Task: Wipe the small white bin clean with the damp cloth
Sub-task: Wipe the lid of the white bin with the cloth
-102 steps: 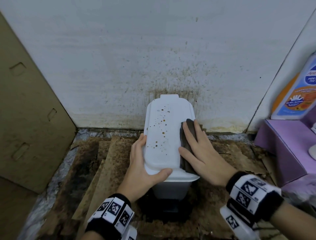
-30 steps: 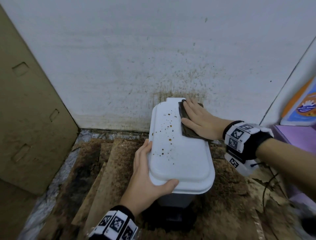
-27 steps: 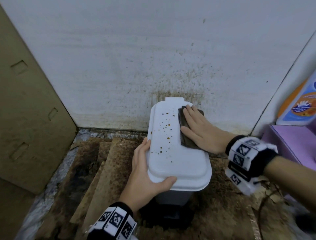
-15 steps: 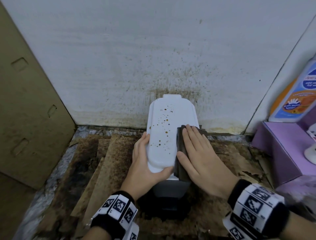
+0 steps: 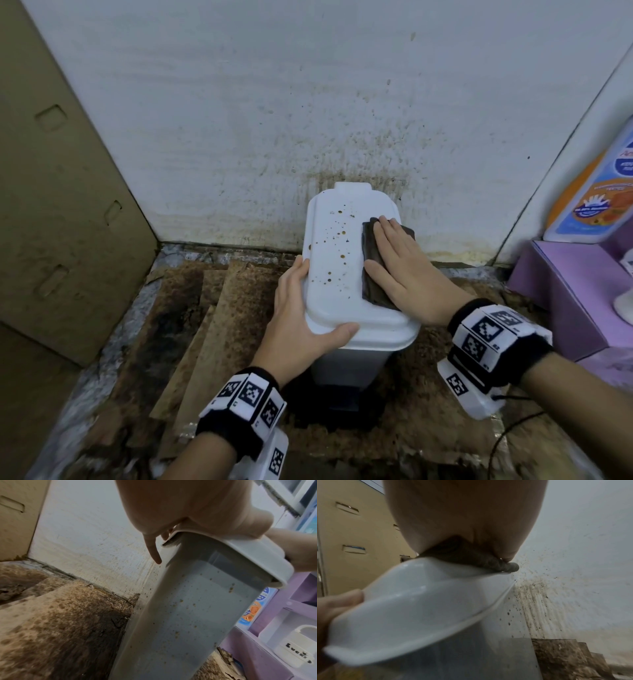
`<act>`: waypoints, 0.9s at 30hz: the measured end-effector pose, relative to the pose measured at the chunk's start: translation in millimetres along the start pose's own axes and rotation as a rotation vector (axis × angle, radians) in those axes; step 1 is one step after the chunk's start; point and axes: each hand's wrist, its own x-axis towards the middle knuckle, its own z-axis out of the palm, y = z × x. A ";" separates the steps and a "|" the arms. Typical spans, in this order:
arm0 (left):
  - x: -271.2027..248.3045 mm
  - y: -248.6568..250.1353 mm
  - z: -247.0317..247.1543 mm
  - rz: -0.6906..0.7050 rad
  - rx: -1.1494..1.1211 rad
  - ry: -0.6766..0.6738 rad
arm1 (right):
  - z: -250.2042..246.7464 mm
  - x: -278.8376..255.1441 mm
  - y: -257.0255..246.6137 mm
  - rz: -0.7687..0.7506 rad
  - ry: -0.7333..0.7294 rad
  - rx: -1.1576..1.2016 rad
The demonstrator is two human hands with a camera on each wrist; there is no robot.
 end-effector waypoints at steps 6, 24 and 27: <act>0.7 -1.2 1.7 0.004 -0.007 0.014 | 16.2 -30.8 -8.1 -0.060 0.096 -0.024; 0.5 0.7 -22.4 -0.048 -0.110 -0.090 | 18.6 -33.3 -11.8 -0.045 0.120 -0.057; 0.5 -2.8 -27.9 -0.043 -0.114 -0.132 | 17.7 -33.4 -13.8 -0.041 0.110 -0.076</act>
